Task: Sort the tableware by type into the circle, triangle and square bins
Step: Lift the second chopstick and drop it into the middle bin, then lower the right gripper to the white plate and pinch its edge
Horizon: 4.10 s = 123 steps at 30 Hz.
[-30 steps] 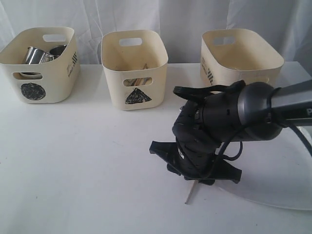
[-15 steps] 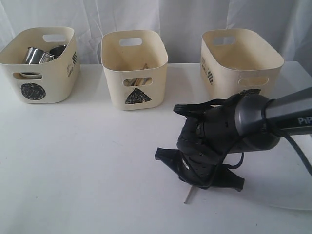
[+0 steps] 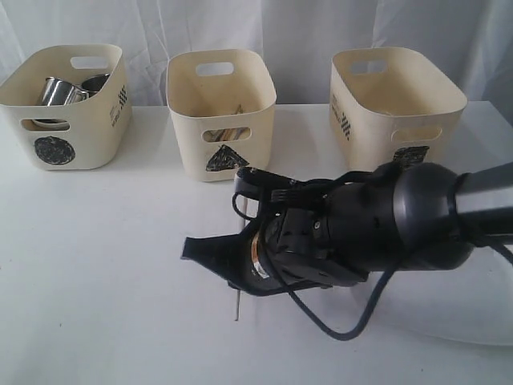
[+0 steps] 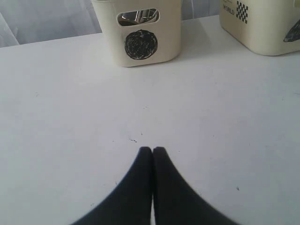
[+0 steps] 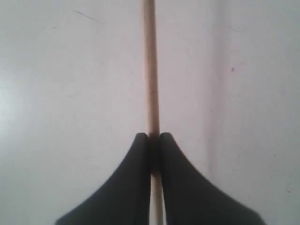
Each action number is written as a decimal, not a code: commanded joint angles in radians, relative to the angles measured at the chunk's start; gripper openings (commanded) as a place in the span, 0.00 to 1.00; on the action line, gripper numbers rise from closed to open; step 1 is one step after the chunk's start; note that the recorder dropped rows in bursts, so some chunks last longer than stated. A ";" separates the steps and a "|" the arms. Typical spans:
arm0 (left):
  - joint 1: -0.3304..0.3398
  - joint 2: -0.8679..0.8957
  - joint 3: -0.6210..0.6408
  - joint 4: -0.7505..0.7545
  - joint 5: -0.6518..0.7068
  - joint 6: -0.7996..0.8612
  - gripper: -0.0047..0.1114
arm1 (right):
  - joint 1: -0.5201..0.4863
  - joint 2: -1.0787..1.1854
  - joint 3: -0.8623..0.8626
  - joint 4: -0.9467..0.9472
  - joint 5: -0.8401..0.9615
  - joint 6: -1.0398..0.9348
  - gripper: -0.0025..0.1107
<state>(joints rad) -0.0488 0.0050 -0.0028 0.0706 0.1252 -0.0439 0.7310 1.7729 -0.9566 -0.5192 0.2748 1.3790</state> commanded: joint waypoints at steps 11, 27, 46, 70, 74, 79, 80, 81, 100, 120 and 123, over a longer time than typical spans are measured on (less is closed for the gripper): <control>0.001 -0.005 0.003 -0.006 0.002 -0.003 0.04 | -0.144 -0.209 -0.063 -0.330 -0.221 -0.204 0.02; 0.001 -0.005 0.003 -0.006 0.002 -0.003 0.04 | -0.426 0.154 -0.468 -0.326 -0.411 -0.310 0.02; 0.001 -0.005 0.003 -0.006 0.002 -0.003 0.04 | -0.430 0.306 -0.714 -0.326 -0.361 -0.268 0.28; 0.001 -0.005 0.003 -0.006 0.002 -0.003 0.04 | 0.101 -0.222 -0.020 -0.100 0.698 -0.856 0.47; 0.001 -0.005 0.003 -0.006 0.002 -0.003 0.04 | 0.167 -0.205 0.026 -0.098 0.767 -0.836 0.48; 0.001 -0.005 0.003 -0.006 0.002 -0.003 0.04 | 0.197 -0.160 0.183 -0.200 0.668 -0.663 0.48; 0.001 -0.005 0.003 -0.006 0.002 -0.003 0.04 | 0.197 -0.144 0.211 -0.241 0.647 -0.630 0.48; 0.001 -0.005 0.003 -0.006 0.002 -0.003 0.04 | 0.197 -0.128 0.231 -0.284 0.632 -0.589 0.48; 0.001 -0.005 0.003 -0.006 0.002 -0.003 0.04 | 0.056 0.112 0.259 -0.679 0.492 -0.338 0.48; 0.001 -0.005 0.003 -0.006 0.002 -0.003 0.04 | 0.164 -0.294 0.257 -0.413 0.461 -0.320 0.02; 0.001 -0.005 0.003 -0.006 0.002 -0.003 0.04 | 0.211 -0.452 0.239 -0.388 0.493 -0.320 0.02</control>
<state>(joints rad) -0.0488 0.0050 -0.0028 0.0706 0.1252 -0.0439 0.9070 1.4455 -0.7033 -0.9554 0.7737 1.0446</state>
